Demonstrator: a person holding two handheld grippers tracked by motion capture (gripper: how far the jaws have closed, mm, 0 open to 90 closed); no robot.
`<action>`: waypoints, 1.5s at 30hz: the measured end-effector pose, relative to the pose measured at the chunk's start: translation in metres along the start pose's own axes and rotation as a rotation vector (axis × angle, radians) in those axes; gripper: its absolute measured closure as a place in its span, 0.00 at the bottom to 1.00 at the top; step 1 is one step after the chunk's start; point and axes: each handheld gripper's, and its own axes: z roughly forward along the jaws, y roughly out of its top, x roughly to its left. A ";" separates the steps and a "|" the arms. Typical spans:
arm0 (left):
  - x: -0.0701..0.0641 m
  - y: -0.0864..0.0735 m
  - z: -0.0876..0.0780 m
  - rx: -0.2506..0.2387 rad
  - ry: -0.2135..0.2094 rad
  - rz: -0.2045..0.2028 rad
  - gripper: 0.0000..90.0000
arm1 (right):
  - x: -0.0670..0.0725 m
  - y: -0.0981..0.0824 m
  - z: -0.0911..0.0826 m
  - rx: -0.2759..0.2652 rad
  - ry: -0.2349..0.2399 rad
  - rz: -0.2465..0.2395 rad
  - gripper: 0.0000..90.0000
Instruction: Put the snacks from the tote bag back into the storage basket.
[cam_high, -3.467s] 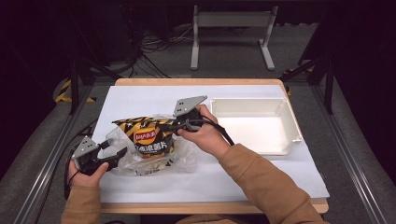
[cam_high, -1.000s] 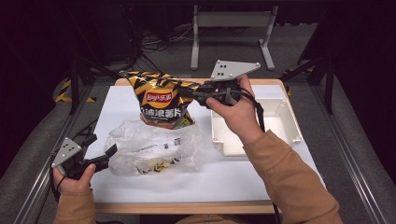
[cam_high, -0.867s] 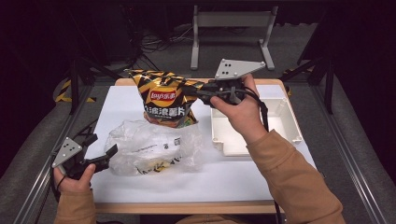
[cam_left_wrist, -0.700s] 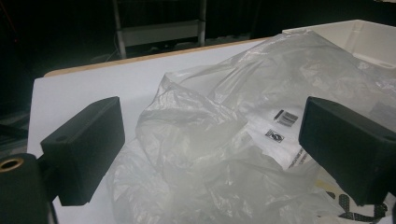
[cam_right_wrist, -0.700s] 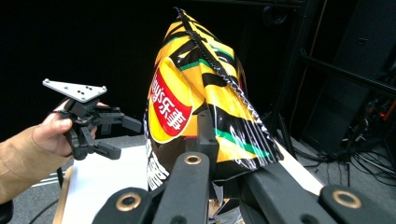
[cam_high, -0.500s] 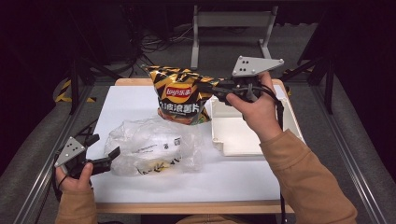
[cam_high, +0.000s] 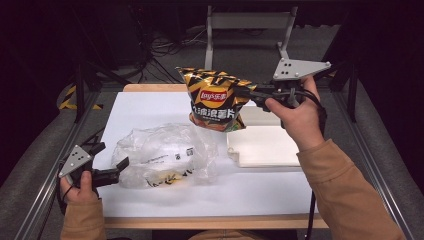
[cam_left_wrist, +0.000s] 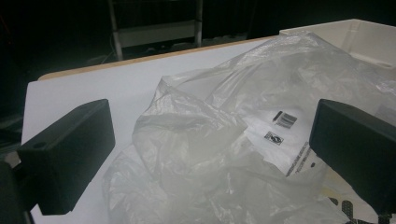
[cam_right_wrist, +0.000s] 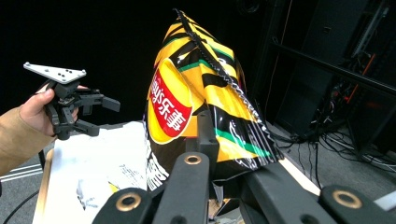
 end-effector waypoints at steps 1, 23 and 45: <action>0.000 0.000 0.000 0.001 0.000 0.000 0.01 | -0.002 0.000 -0.003 0.006 -0.007 -0.003 1.00; -0.003 -0.004 -0.005 0.024 -0.030 0.020 0.01 | -0.034 -0.014 -0.039 0.052 -0.049 0.006 1.00; -0.007 -0.007 -0.011 0.050 -0.024 0.044 0.01 | -0.069 -0.062 -0.043 0.116 -0.044 0.019 1.00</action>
